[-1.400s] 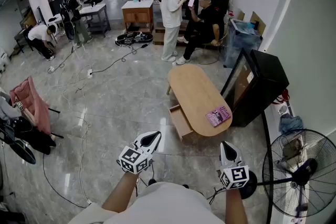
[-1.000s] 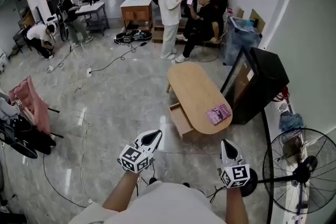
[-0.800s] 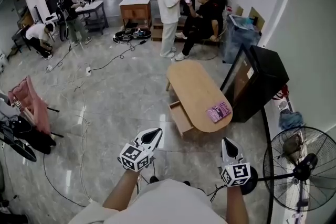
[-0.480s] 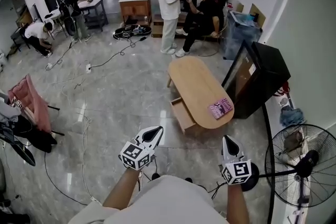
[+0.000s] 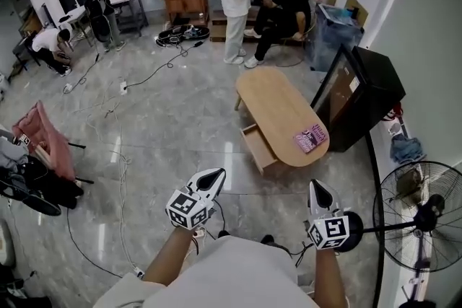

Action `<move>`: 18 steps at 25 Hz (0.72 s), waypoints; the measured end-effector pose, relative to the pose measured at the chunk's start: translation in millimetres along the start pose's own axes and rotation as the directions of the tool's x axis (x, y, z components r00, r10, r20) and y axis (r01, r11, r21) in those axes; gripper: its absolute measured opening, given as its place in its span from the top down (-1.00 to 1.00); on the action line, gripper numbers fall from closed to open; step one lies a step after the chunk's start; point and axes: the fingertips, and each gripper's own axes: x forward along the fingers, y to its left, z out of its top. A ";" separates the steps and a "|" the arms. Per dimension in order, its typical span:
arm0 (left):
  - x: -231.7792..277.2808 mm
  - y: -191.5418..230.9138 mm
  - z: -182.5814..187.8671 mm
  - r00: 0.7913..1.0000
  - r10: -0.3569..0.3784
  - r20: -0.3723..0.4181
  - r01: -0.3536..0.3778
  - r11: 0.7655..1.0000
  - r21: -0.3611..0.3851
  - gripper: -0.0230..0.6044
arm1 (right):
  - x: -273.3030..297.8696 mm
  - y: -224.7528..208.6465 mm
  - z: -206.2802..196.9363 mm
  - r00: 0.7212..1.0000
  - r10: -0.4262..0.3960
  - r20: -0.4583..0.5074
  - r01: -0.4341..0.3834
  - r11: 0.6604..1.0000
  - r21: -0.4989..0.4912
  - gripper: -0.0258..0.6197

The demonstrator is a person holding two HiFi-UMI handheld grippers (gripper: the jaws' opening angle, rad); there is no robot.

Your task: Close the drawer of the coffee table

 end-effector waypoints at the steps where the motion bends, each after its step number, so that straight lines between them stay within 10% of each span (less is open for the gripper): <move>1: -2.7 2.8 -2.0 1.000 -0.003 -0.004 0.003 1.000 -0.001 0.91 | 0.3 4.2 -1.4 1.000 -0.004 -0.002 0.004 1.000 0.001 0.89; 18: -24.3 27.8 -28.0 0.998 -0.045 -0.044 0.043 0.998 -0.047 0.91 | -8.5 37.7 -24.7 0.995 -0.075 -0.066 0.076 0.997 0.012 0.89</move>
